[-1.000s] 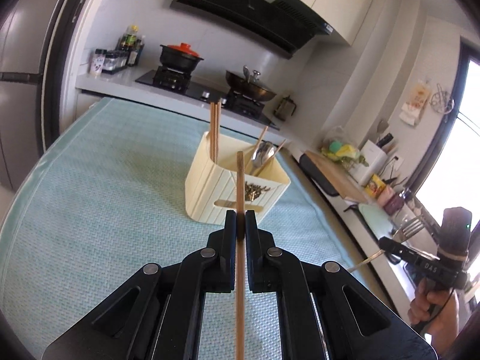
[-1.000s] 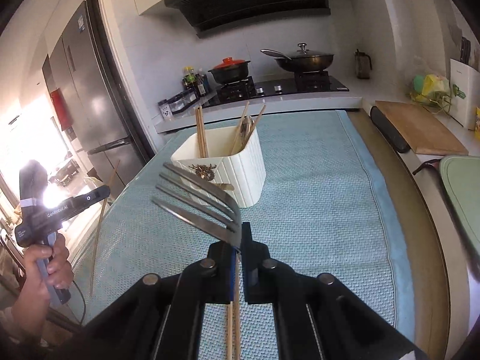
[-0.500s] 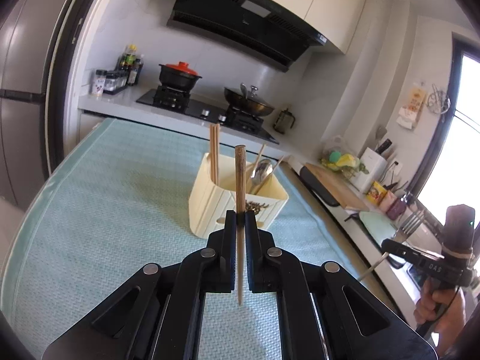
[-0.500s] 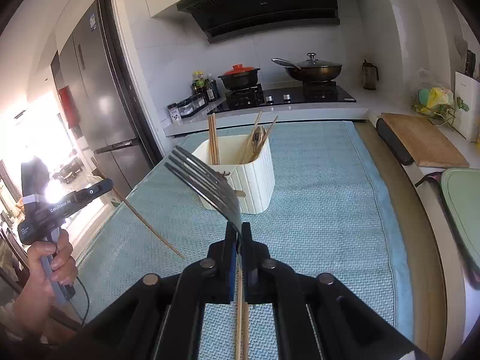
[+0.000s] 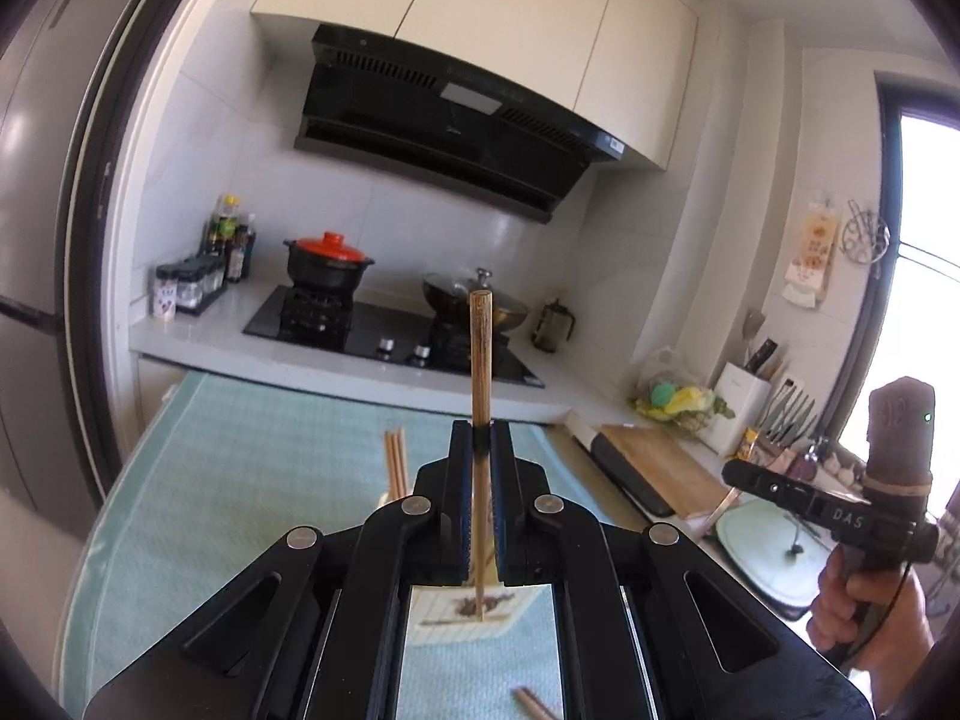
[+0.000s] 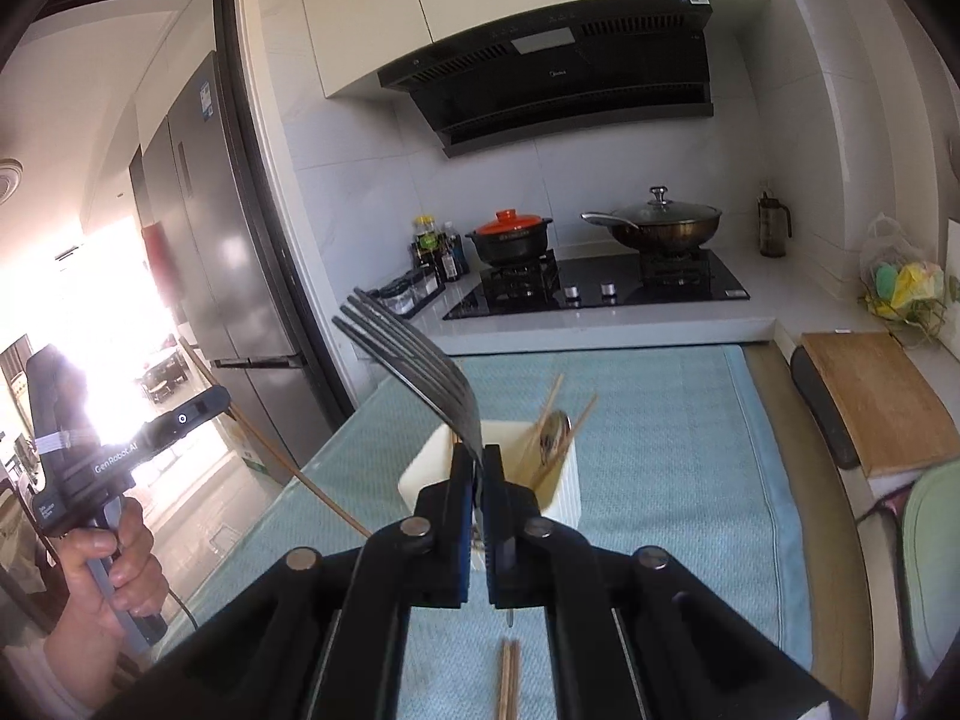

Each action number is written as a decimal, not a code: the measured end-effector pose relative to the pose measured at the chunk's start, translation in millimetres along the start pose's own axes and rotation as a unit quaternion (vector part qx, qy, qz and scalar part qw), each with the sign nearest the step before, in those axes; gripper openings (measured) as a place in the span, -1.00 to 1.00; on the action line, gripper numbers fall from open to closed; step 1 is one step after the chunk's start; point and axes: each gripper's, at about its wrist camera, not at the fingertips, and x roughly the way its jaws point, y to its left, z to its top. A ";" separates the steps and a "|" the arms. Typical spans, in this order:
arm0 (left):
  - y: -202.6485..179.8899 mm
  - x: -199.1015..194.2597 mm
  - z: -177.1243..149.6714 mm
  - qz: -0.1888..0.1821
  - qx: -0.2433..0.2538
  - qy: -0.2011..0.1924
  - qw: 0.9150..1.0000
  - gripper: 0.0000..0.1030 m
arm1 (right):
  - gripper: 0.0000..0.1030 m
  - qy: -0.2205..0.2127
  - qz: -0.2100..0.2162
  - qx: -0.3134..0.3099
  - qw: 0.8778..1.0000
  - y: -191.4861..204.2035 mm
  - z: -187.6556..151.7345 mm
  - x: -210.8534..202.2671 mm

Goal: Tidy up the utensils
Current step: 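Lower the fork and chopstick into the holder and open both tools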

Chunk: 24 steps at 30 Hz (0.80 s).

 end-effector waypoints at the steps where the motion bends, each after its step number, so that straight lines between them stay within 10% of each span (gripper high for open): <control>1: -0.6 8.6 6.3 0.001 0.003 -0.001 1.000 -0.94 | -0.95 -0.005 0.002 -0.003 1.000 1.5 8.9 8.5; 20: 35.0 192.7 -56.0 0.055 -0.018 0.207 0.977 -0.89 | -0.75 0.198 -0.013 0.045 0.979 -39.4 -20.0 230.9; 24: 37.1 189.1 -51.6 0.071 -0.028 0.206 0.976 0.27 | -0.01 0.178 -0.016 0.062 0.982 -43.8 -12.9 225.1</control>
